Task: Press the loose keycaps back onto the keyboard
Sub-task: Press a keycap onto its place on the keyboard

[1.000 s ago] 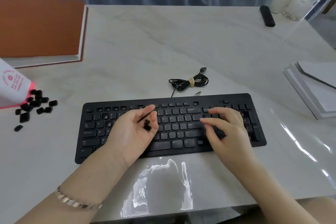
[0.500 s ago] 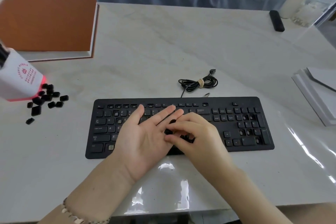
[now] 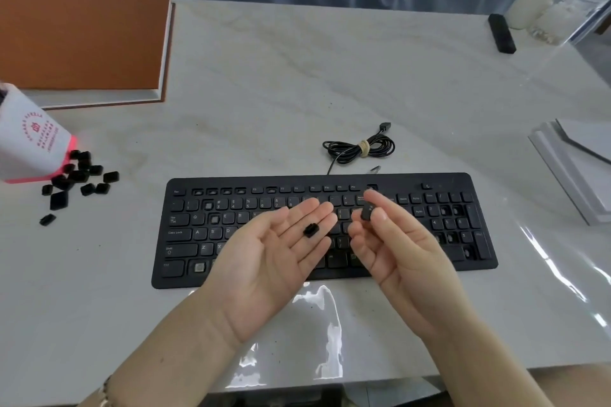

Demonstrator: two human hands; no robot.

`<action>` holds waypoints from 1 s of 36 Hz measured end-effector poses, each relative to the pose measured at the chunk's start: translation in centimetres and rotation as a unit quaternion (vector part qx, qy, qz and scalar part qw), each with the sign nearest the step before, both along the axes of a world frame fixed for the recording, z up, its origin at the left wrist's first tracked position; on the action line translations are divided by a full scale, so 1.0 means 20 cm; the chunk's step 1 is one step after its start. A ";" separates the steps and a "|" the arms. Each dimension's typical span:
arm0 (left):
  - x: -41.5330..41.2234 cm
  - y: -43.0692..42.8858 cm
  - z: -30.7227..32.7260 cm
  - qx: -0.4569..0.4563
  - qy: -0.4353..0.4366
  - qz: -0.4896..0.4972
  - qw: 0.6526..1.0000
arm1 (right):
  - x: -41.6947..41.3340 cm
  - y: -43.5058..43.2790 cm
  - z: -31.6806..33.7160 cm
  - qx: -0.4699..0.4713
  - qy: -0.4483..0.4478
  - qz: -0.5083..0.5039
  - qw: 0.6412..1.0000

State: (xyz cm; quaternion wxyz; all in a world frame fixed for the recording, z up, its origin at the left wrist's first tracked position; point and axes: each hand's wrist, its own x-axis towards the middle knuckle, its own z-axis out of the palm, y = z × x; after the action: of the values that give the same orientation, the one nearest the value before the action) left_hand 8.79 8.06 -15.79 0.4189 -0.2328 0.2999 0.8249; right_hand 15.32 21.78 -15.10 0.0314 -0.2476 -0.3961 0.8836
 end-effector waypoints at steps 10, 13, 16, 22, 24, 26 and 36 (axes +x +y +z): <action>0.02 -0.02 0.01 0.000 0.000 -0.012 1.000 | 0.03 0.01 -0.02 -0.039 0.019 -0.007 0.999; 0.03 -0.02 0.00 -0.001 -0.004 -0.012 1.000 | 0.04 0.01 -0.01 -0.033 0.029 -0.005 0.999; 0.03 -0.01 0.00 -0.002 -0.004 -0.012 1.000 | 0.04 0.01 0.00 -0.016 0.035 -0.004 0.999; 0.03 0.00 -0.02 -0.021 0.017 -0.014 1.000 | 0.04 0.01 0.00 -0.004 0.027 0.001 1.000; 0.03 0.01 -0.03 -0.032 0.025 -0.012 0.999 | 0.05 0.02 -0.01 0.003 0.015 0.002 1.000; 0.03 0.01 -0.04 -0.032 0.028 -0.009 0.999 | 0.05 0.03 -0.02 0.010 0.008 0.003 1.000; 0.03 -0.03 -0.05 -0.084 0.057 0.018 0.995 | 0.03 0.02 -0.01 0.021 -0.035 0.030 0.999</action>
State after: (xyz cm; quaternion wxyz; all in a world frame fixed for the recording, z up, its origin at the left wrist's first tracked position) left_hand 9.40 7.46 -16.73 0.3650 -0.2254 0.3867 0.8164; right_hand 15.85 22.15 -15.32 -0.0039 -0.2662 -0.4222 0.8665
